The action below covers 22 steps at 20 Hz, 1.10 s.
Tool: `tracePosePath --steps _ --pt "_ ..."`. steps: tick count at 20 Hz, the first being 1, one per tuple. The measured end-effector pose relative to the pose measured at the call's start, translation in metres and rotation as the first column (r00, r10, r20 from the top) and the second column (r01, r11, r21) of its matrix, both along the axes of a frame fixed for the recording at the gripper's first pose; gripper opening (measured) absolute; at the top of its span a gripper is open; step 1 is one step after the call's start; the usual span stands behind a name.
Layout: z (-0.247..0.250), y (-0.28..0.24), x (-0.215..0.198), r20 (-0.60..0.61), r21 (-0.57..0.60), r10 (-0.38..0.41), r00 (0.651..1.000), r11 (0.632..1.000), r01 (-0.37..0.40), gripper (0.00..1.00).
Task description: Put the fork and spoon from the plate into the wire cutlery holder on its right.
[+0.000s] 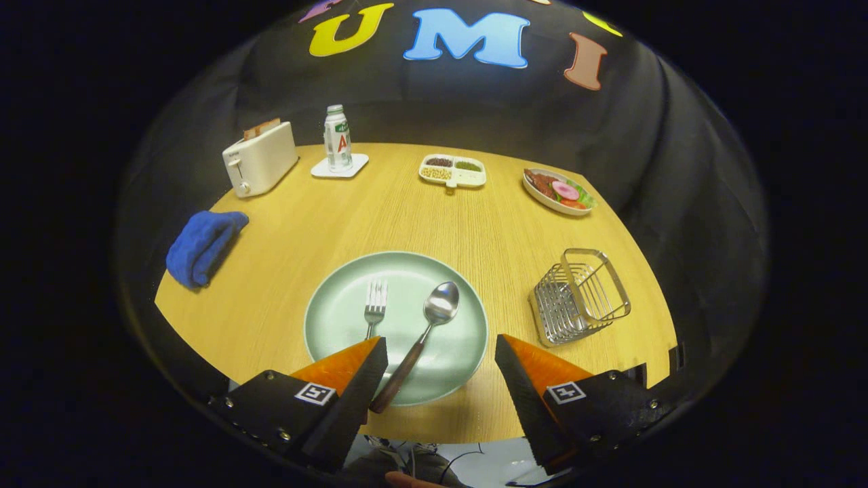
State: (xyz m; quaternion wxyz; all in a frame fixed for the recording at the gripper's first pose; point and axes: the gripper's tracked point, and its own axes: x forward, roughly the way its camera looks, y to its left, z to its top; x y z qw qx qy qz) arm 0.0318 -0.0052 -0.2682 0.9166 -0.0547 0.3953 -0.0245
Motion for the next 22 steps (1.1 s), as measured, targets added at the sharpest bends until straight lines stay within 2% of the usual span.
tracePosePath --steps 8,11,16,17,20,21,22 --pt "-0.043 0.002 -0.003 -0.149 0.005 0.020 0.989 1.000 -0.019 0.98" --pt "-0.044 -0.003 -0.002 -0.172 -0.050 0.043 0.984 0.997 -0.053 0.97" --pt "-0.046 -0.005 -0.007 -0.225 -0.078 0.081 0.971 0.992 -0.101 0.82" --pt "-0.045 -0.006 -0.007 -0.232 -0.092 0.089 0.969 0.989 -0.112 0.73" --pt "-0.048 -0.012 -0.004 -0.248 -0.169 0.111 0.962 0.973 -0.156 0.73" --pt "-0.047 -0.016 -0.002 -0.252 -0.215 0.116 0.961 0.961 -0.172 0.69" --pt "-0.048 -0.016 -0.001 -0.262 -0.230 0.128 0.957 0.954 -0.190 0.61"
